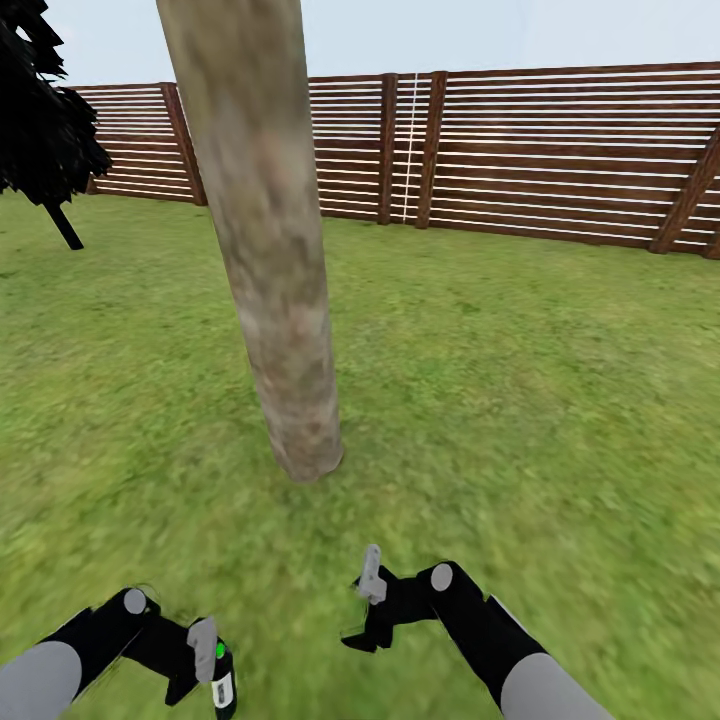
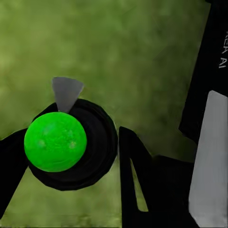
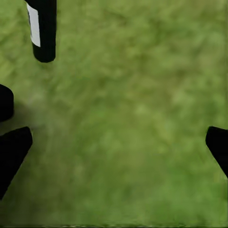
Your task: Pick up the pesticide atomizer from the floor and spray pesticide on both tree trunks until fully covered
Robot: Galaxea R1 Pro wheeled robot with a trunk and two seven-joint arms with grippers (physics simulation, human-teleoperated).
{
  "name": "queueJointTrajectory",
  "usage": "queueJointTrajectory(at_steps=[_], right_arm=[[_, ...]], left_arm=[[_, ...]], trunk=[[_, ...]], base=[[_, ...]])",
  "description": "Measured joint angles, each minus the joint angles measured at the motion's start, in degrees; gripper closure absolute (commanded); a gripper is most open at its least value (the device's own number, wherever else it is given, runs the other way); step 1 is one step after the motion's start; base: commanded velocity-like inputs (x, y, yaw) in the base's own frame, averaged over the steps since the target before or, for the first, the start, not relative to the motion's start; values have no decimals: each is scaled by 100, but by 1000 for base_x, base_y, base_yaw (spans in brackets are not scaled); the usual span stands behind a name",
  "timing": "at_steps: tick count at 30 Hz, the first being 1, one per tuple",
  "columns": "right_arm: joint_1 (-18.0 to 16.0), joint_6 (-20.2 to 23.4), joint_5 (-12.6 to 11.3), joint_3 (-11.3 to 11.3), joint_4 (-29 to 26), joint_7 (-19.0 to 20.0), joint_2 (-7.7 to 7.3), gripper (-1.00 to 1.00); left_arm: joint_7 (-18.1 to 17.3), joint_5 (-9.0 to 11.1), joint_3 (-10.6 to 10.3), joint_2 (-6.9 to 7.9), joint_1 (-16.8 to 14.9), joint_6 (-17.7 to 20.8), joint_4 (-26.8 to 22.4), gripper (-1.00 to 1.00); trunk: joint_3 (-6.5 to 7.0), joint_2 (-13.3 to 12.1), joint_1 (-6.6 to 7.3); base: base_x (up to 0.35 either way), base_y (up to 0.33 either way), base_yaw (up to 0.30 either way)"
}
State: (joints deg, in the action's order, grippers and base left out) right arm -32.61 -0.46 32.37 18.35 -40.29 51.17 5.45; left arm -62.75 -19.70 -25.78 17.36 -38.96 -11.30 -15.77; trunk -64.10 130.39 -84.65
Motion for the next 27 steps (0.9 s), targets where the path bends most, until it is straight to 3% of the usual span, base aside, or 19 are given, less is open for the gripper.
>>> queueJointTrajectory(at_steps=[2,3,5,6,8,9,10,11,12,14,16,19,21,22,24,27], right_arm=[[1,4,1,-20,169,-66,-55,-100],[1,4,-2,-24,313,-230,-124,-100],[2,-10,-32,-136,773,-975,-351,-100],[2,-13,-44,-380,1050,-1466,-423,-100],[9,-65,-55,-1156,1760,-2727,-486,-100],[12,-126,-61,-1395,1998,-3168,-496,-100],[16,-363,-28,-1705,2331,-3879,-501,-100],[17,-545,-20,-1839,2528,-4357,-505,-100],[19,-817,-31,-1954,2793,-5070,-508,-100],[22,-1273,-72,-2043,3184,-6021,-493,-100],[26,-1606,-76,-2070,3391,-6344,-497,-100],[140,-1995,-137,-2142,3469,-6471,-559,-100],[182,-2215,-441,-2352,3484,-6495,-680,-100],[201,-2269,-761,-2454,3496,-6493,-711,-100],[236,-2301,-1065,-2499,3501,-6489,-724,-100],[367,-2349,-1230,-2517,3502,-6476,-733,-100]], left_arm=[[627,45,51,138,77,19,47,100],[1219,111,108,118,92,17,160,100],[2658,578,295,-156,114,-9,719,100],[3308,919,370,-329,132,-25,1017,100],[4508,1648,441,-639,223,-71,1305,100],[4833,1879,462,-739,260,-81,1342,100],[5251,2227,475,-886,303,-85,1372,100],[5480,2422,489,-970,320,-81,1383,100],[5760,2643,500,-1051,334,-58,1393,100],[6029,2898,506,-1121,345,-22,1413,100],[6074,2989,502,-1195,391,-3,1450,100],[6093,3031,517,-1273,545,125,1436,100],[6098,3055,512,-1290,565,841,1390,100],[6106,3062,511,-1292,559,1397,1263,100],[6099,3071,526,-1299,554,1773,904,100],[6088,3074,515,-1313,561,2229,349,100]], trunk=[[0,0,0],[0,0,0],[0,0,-1],[-1,0,-1],[-1,0,-1],[0,0,0],[-1,0,0],[0,0,0],[0,0,0],[0,0,0],[-1,0,0],[0,0,0],[0,0,0],[0,0,0],[1,0,0],[0,0,1]], base=[[0,0,0],[0,0,0],[0,0,0],[0,0,0],[0,0,0],[0,0,0],[0,0,0],[0,0,0],[0,0,0],[0,0,0],[0,0,0],[0,0,0],[0,0,0],[0,0,0],[0,0,0],[99,0,0]])
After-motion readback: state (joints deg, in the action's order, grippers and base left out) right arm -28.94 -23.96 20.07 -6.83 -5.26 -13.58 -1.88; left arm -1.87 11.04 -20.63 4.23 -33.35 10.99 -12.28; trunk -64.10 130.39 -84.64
